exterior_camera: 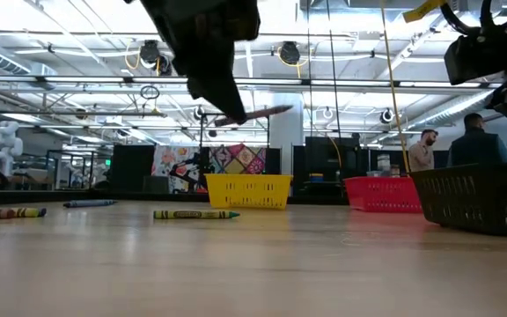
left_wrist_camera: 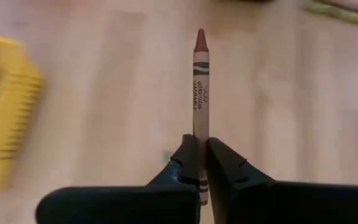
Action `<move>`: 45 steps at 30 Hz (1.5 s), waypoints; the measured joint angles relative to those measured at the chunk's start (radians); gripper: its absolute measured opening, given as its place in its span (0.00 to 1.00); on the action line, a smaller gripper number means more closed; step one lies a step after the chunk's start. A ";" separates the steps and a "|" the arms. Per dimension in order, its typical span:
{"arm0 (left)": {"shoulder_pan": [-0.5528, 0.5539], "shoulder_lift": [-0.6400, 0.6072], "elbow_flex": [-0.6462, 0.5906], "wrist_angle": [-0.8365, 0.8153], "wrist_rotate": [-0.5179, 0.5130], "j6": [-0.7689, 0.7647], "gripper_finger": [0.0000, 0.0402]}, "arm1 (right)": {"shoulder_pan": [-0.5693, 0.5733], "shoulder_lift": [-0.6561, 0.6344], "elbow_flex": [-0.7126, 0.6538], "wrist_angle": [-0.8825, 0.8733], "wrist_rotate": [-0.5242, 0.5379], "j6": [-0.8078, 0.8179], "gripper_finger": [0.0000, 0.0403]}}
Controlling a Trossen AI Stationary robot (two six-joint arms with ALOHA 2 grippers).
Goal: Sort crayons
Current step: Put the brown crayon into the yellow bin
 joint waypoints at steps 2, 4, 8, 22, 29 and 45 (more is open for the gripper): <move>0.038 -0.021 -0.002 -0.034 0.006 0.030 0.01 | -0.001 0.000 0.000 0.001 0.007 0.000 0.28; 0.072 -0.037 -0.001 -0.027 0.032 0.049 0.01 | 0.000 0.000 0.000 0.003 0.026 -0.007 0.28; 0.146 -0.043 0.000 -0.036 0.066 0.082 0.01 | 0.000 0.000 0.000 0.005 0.028 -0.011 0.28; 0.416 -0.044 0.000 -0.062 0.181 0.274 0.01 | -0.001 0.000 0.000 0.059 0.025 0.014 0.28; 0.540 -0.032 0.000 -0.067 0.253 0.345 0.01 | 0.000 0.000 0.000 0.076 0.025 0.007 0.28; 0.619 0.031 0.000 -0.016 0.370 0.532 0.02 | -0.047 -0.029 0.001 0.096 0.104 -0.031 0.28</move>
